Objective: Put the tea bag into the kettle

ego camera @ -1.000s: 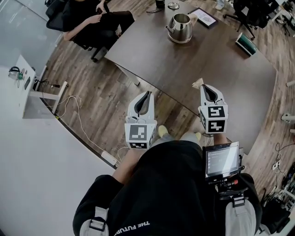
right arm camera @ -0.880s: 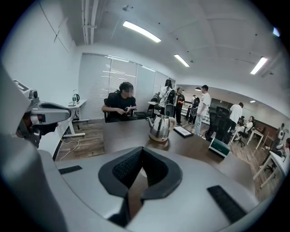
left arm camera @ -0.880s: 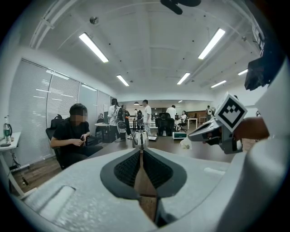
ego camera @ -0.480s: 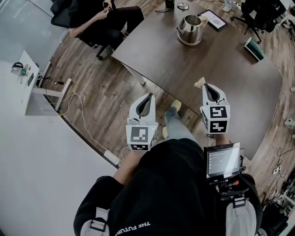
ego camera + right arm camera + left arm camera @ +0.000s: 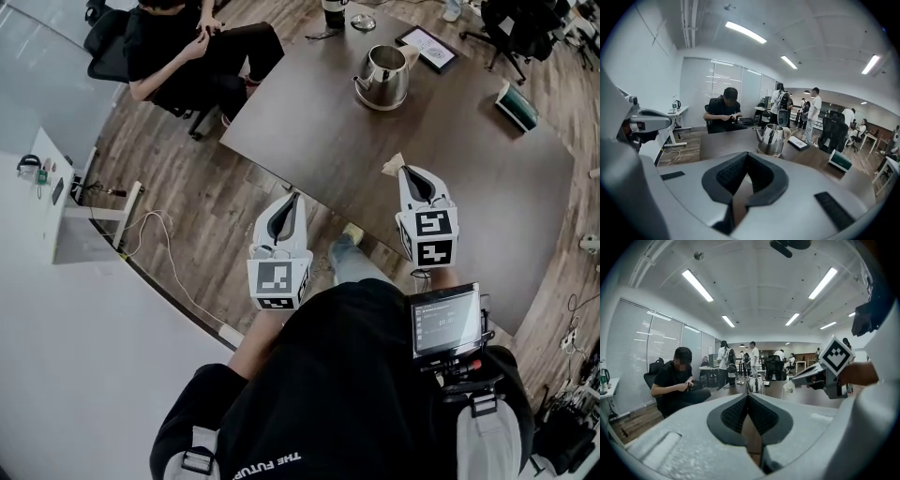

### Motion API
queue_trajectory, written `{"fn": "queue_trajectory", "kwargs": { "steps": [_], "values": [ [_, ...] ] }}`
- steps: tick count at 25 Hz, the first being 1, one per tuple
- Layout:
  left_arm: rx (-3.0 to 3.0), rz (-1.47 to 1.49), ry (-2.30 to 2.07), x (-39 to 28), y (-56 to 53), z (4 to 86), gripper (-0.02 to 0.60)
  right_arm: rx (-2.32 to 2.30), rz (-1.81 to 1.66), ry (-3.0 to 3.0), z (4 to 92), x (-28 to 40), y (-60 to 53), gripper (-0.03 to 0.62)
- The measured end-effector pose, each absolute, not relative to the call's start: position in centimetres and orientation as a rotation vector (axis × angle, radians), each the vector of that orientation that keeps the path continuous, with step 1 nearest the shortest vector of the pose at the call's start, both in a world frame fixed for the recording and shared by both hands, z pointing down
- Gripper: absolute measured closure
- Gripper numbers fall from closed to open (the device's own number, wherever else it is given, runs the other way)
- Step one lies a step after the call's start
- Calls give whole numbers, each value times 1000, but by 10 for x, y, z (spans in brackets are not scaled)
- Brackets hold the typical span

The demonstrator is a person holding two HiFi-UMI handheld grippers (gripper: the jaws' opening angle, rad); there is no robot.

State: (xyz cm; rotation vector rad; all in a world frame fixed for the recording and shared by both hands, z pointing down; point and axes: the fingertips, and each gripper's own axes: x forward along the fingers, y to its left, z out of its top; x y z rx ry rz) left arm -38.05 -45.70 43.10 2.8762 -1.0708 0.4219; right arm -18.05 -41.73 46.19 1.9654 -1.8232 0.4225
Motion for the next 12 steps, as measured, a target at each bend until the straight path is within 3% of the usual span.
{"fn": "queue_trajectory", "kwargs": {
  "steps": [12],
  "values": [
    [2938,442,-979,-342,-540,418,577,2032,454,-1785,455,-146,-482,586]
  ]
}}
